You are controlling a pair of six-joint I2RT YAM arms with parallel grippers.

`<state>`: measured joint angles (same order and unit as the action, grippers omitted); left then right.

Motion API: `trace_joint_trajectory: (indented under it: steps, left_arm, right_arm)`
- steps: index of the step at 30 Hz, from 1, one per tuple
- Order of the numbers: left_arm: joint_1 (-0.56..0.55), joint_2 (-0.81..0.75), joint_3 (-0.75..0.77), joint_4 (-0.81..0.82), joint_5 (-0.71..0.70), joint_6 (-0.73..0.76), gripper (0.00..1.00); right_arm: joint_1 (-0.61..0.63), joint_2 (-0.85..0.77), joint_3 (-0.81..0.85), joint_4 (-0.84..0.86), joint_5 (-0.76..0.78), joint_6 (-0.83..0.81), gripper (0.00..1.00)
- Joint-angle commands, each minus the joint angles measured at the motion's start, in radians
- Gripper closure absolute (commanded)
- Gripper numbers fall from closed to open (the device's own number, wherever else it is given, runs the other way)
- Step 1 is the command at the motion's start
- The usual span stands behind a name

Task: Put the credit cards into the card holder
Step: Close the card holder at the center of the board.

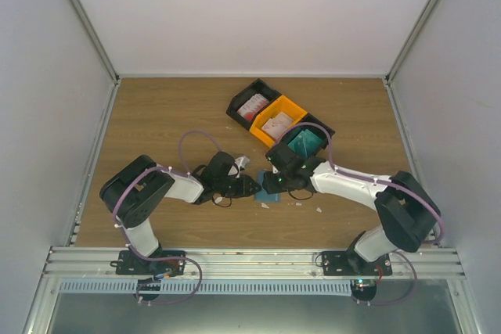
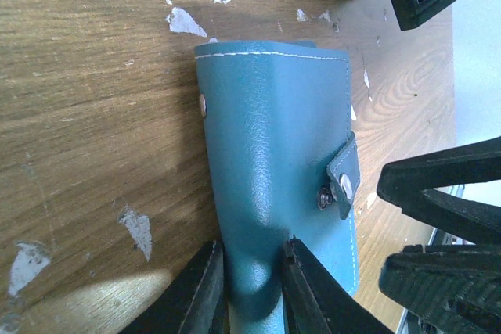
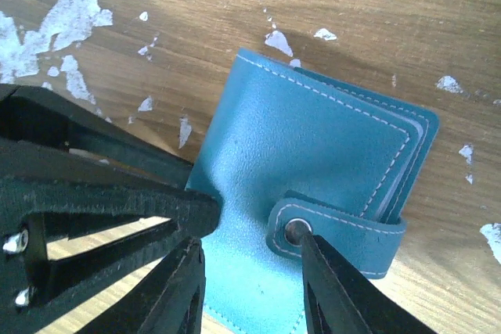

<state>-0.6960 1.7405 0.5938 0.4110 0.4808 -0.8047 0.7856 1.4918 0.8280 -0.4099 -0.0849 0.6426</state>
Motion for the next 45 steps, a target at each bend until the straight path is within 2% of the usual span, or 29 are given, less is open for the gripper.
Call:
trace_joint_trajectory:
  steps: [1,9,18,20,25,30,32,38,42,45]
  left_arm:
    - [-0.003,0.033,-0.04,-0.069,-0.055,-0.001,0.76]
    - [-0.003,0.034,-0.047,-0.057,-0.039,-0.004,0.76]
    - [-0.003,0.032,-0.051,-0.048,-0.036,-0.005,0.76]
    - [-0.003,0.034,-0.052,-0.048,-0.037,-0.006,0.76]
    - [-0.003,0.036,-0.053,-0.047,-0.036,-0.007,0.76]
    - [-0.004,0.04,-0.052,-0.045,-0.037,-0.006,0.76]
    - [-0.003,0.041,-0.051,-0.045,-0.037,-0.007,0.76]
    - [-0.003,0.043,-0.052,-0.043,-0.034,-0.007,0.76]
    - [-0.003,0.04,-0.054,-0.042,-0.033,-0.006,0.76]
    - [-0.003,0.041,-0.055,-0.041,-0.036,-0.008,0.76]
  right_arm:
    - [0.028,0.057,0.08,-0.122,0.082,-0.002,0.64]
    - [0.065,0.144,0.154,-0.198,0.177,0.022,0.65]
    - [0.072,0.16,0.171,-0.229,0.225,0.042,0.83]
    - [0.072,0.164,0.173,-0.231,0.233,0.042,0.82]
    - [0.073,0.178,0.186,-0.218,0.235,0.029,0.67]
    - [0.076,0.202,0.202,-0.225,0.245,0.026,0.66]
    - [0.075,0.206,0.2,-0.227,0.244,0.028,0.69]
    - [0.076,0.176,0.197,-0.232,0.243,0.039,0.89]
    - [0.076,0.148,0.198,-0.232,0.244,0.042,0.92]
    - [0.077,0.145,0.197,-0.234,0.246,0.043,0.99]
